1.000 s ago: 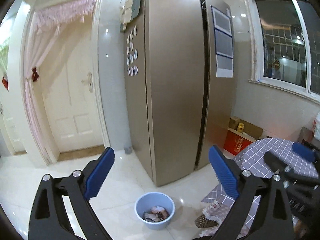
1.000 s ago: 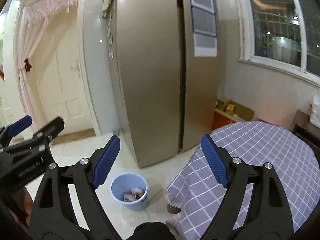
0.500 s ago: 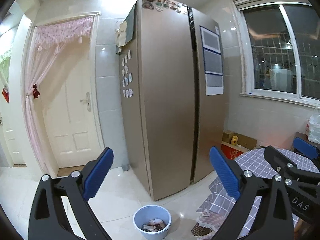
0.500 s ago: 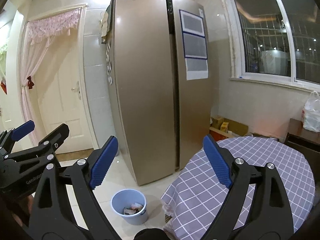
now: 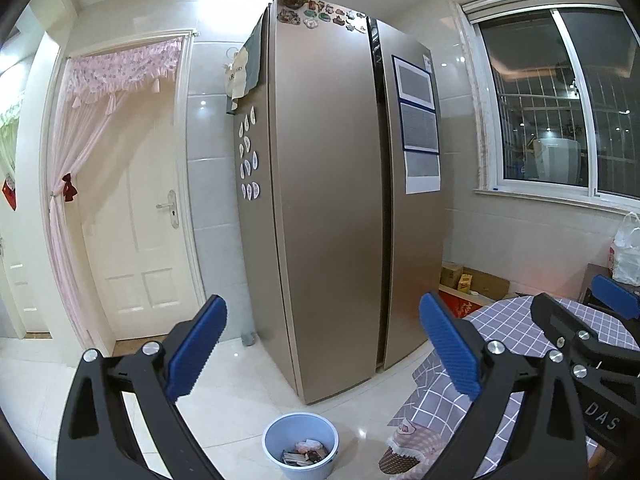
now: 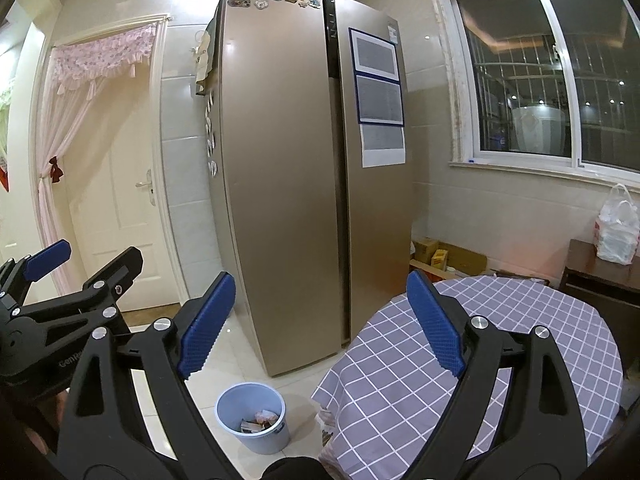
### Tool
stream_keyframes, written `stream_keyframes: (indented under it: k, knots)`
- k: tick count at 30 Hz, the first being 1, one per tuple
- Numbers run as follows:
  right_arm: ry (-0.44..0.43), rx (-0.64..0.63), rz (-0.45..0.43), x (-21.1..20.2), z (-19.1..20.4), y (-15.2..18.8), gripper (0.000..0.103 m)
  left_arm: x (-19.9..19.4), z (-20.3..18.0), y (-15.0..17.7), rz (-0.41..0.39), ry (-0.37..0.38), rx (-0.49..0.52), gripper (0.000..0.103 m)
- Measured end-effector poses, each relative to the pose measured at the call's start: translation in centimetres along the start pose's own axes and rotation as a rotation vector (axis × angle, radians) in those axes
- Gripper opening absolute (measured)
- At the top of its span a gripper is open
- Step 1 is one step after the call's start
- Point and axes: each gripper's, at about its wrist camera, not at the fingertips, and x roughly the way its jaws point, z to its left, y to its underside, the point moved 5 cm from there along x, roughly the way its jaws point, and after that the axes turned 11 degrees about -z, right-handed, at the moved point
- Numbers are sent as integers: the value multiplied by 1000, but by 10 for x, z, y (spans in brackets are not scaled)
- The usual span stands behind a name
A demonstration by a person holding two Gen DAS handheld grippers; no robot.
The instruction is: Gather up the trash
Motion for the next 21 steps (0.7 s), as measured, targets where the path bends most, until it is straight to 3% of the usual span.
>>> stream_keyframes:
  k: [21]
  knots:
    - [5, 5, 14, -4, -1, 1, 87, -2, -3, 4, 11, 12, -4, 96]
